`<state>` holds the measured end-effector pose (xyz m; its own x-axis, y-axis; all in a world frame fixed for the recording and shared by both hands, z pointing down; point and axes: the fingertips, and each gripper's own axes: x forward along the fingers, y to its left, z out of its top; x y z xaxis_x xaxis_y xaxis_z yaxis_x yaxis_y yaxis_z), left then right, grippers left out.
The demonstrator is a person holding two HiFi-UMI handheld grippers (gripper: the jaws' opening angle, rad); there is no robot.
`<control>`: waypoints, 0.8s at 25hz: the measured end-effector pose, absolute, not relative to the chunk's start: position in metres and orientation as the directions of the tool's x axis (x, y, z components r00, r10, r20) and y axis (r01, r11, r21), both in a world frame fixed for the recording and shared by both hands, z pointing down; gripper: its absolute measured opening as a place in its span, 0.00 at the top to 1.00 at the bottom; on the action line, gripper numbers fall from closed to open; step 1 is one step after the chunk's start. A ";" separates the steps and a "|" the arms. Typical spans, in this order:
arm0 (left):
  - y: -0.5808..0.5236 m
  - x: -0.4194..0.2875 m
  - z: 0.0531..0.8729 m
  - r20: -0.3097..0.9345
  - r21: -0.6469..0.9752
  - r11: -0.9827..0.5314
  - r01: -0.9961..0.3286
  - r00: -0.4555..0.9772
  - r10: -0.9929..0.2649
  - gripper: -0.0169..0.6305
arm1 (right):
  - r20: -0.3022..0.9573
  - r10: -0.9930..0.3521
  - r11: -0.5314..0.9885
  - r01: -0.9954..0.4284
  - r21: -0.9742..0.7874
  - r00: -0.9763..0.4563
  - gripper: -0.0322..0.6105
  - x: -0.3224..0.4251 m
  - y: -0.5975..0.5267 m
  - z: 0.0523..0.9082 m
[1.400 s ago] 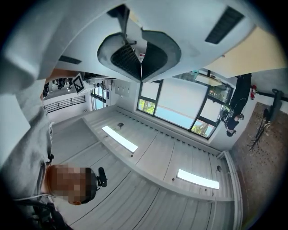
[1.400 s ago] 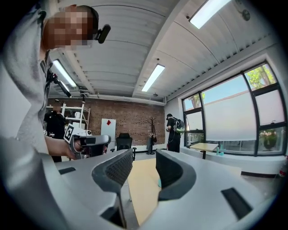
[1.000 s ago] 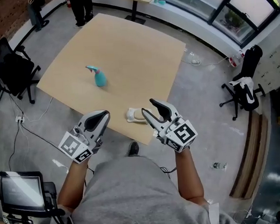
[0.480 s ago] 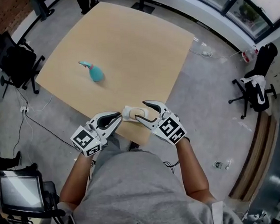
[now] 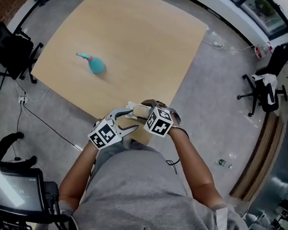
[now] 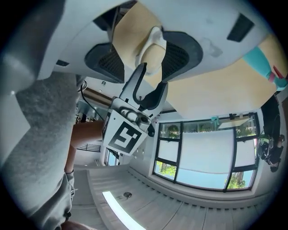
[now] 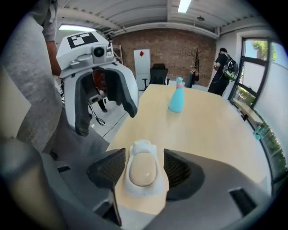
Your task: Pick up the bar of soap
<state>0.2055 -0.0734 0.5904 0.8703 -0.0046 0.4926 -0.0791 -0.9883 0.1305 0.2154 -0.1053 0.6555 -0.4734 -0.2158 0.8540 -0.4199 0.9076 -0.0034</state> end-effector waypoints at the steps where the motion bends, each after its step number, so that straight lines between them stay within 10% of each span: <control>1: -0.073 0.204 0.597 0.505 0.134 -0.988 -0.076 0.863 0.002 0.61 | 0.875 -0.184 0.914 -0.405 -0.016 -0.448 0.56 0.215 -0.105 0.667; 20: -0.087 0.154 0.630 0.473 0.280 -0.948 -0.154 0.881 -0.003 0.60 | 0.975 0.011 0.916 -0.389 -0.098 -0.221 0.55 0.223 -0.104 0.721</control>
<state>0.1537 -0.0866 0.6297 0.8809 -0.0031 0.4733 -0.1536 -0.9477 0.2797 0.2225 -0.1041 0.7206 -0.2207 0.0107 0.9753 -0.3886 0.9162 -0.0980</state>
